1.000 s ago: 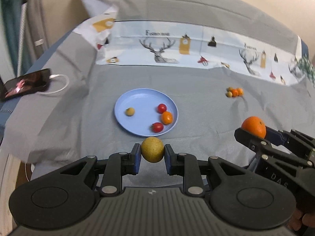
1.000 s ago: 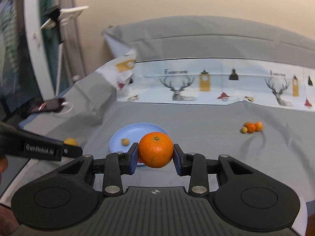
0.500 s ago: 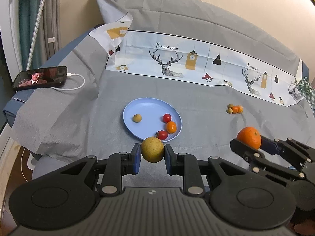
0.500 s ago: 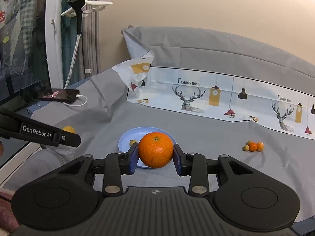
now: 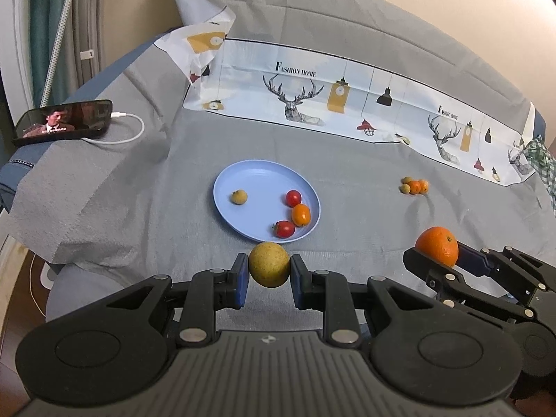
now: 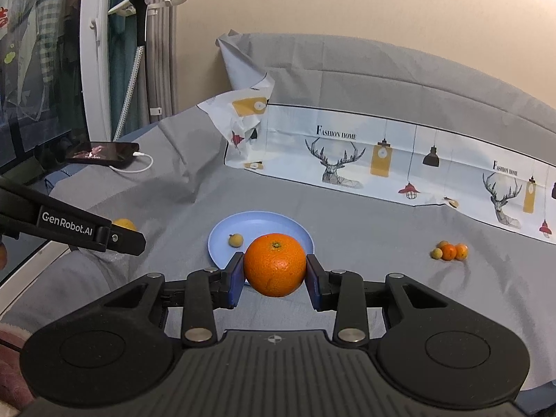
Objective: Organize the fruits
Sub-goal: 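Carry the tangerine with the right gripper while the left gripper carries the yellow fruit to the plate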
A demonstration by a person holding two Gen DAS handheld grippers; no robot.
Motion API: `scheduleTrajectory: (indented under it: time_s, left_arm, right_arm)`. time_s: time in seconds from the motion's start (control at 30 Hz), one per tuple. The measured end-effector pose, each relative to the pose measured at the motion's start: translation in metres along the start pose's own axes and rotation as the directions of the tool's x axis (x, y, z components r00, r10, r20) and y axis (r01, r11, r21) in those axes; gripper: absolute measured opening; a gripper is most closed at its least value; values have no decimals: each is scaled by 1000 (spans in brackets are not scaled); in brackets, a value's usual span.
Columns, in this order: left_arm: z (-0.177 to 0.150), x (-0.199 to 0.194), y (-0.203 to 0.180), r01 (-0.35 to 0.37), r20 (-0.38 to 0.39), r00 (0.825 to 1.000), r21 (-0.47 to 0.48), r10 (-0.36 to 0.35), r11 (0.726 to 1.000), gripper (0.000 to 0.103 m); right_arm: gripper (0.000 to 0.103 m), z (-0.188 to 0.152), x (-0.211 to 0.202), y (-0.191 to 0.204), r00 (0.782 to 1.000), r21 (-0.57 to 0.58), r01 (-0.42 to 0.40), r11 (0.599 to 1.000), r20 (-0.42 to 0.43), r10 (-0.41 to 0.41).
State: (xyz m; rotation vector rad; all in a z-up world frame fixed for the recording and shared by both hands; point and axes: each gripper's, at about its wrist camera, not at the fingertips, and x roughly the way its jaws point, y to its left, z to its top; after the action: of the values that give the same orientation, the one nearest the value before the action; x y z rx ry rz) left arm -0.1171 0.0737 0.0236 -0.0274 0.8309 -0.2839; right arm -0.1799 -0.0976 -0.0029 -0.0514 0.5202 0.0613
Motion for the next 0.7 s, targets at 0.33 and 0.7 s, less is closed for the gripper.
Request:
scheduleTrajectory:
  time_s: [0.33, 0.7]
  left_arm:
    - [4, 18, 6, 0, -41, 999, -9, -1, 1000, 27]
    - [10, 33, 14, -10, -70, 997, -26, 8, 1000, 27]
  right_arm:
    - [38, 0, 16, -3, 999, 8, 5, 1000, -43, -5]
    - [38, 2, 37, 4, 996, -12, -5, 1000, -86, 4]
